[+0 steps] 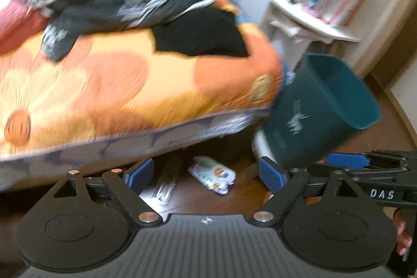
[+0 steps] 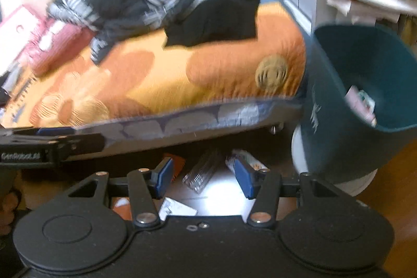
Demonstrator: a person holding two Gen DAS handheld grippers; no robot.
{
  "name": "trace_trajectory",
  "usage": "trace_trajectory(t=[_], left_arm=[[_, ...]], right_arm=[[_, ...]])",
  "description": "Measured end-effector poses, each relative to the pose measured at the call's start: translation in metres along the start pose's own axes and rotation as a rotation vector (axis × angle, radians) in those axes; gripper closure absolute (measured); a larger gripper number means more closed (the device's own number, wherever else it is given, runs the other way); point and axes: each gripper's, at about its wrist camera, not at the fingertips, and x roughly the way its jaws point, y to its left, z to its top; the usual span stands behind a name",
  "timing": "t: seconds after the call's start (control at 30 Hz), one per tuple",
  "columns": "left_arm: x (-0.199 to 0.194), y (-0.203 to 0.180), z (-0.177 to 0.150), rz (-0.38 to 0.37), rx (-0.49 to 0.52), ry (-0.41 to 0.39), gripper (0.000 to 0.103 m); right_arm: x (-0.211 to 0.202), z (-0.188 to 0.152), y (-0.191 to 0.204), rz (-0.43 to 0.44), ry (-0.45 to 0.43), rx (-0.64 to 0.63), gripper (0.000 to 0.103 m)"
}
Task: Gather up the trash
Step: 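Move both open tools back under the bed toward the white tissue and cookie wrapper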
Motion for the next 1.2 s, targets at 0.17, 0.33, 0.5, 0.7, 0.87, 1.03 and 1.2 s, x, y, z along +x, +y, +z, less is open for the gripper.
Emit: trace_trajectory(t=[0.17,0.33,0.5,0.7,0.87,1.03,1.2], left_arm=[[0.063,0.044,-0.024,0.054,-0.110,0.107,0.015],[0.129,0.081,-0.049,0.098,-0.222,0.228,0.015],[0.193,0.113,-0.075,0.129,-0.328,0.333,0.015],[0.256,0.150,-0.106,0.184,-0.463,0.425,0.015],[0.309,0.176,-0.132,0.244,-0.543,0.530,0.015],[0.348,0.199,-0.164,0.252,-0.627,0.629,0.015],[0.380,0.207,-0.183,0.234,-0.600,0.674,0.015]], right_arm=[[0.073,-0.005,-0.012,-0.037,0.105,-0.032,0.050],[0.138,-0.008,-0.019,-0.046,0.190,-0.123,0.051],[0.204,-0.009,-0.027,-0.055,0.256,-0.226,0.051],[0.280,-0.014,-0.048,-0.081,0.347,-0.241,0.051],[0.330,-0.021,-0.058,-0.107,0.398,-0.277,0.051],[0.372,-0.027,-0.066,-0.113,0.420,-0.312,0.051],[0.409,-0.032,-0.073,-0.110,0.428,-0.361,0.051]])
